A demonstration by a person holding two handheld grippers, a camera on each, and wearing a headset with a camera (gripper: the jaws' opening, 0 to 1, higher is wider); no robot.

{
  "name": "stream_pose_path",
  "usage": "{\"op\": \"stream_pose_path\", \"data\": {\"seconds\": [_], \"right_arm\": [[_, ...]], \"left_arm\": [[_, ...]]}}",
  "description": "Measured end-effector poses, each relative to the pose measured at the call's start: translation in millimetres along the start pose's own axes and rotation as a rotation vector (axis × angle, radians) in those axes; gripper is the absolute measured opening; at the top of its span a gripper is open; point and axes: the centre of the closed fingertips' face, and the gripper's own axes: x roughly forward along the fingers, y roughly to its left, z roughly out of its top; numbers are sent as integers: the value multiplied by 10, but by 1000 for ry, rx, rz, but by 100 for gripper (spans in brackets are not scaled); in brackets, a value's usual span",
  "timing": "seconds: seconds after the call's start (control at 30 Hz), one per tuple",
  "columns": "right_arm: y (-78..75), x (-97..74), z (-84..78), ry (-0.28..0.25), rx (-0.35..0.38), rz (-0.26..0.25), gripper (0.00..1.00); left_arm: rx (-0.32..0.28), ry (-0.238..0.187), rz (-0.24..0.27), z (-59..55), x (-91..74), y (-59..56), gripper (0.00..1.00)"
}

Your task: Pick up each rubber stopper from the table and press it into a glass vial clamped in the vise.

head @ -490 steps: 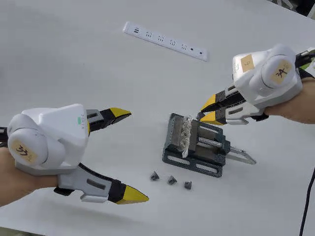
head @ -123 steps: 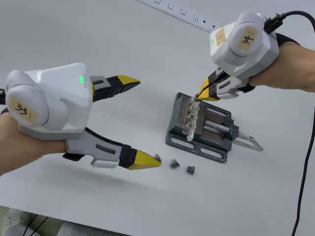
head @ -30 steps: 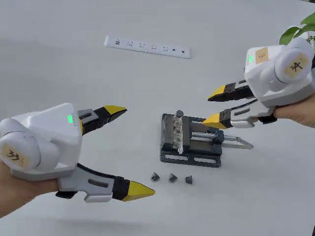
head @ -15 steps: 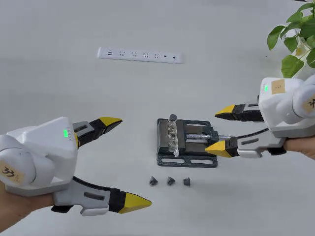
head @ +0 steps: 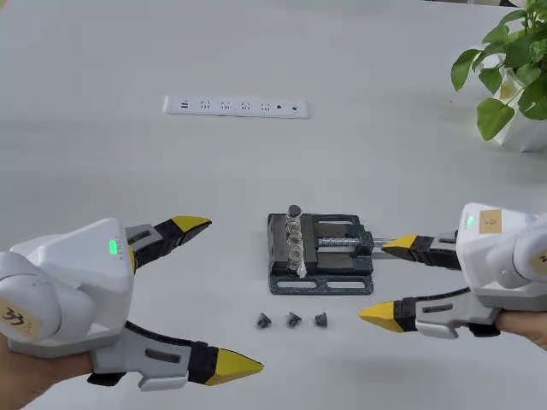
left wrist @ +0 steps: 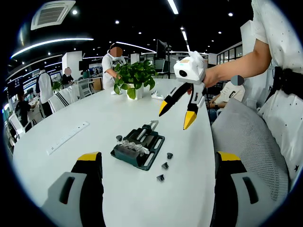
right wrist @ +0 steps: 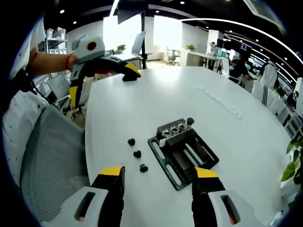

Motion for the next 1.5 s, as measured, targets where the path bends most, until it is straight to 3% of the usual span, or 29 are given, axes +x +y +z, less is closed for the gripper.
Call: {"op": "stream_pose_path", "data": {"seconds": [0.17, 0.43, 0.97, 1.5], "right_arm": [[98, 56, -150, 9, 21, 14, 54], [187, 124, -250, 13, 29, 32, 53], [259, 363, -355, 17, -42, 96, 41], [304, 654, -353, 24, -81, 147, 30]], "left_arm": [[4, 1, 1, 10, 5, -8, 99], [13, 16, -2, -35, 5, -34, 99], [-14, 11, 9, -119, -3, -56, 99], [-36, 26, 6, -228, 34, -83, 99]]}}
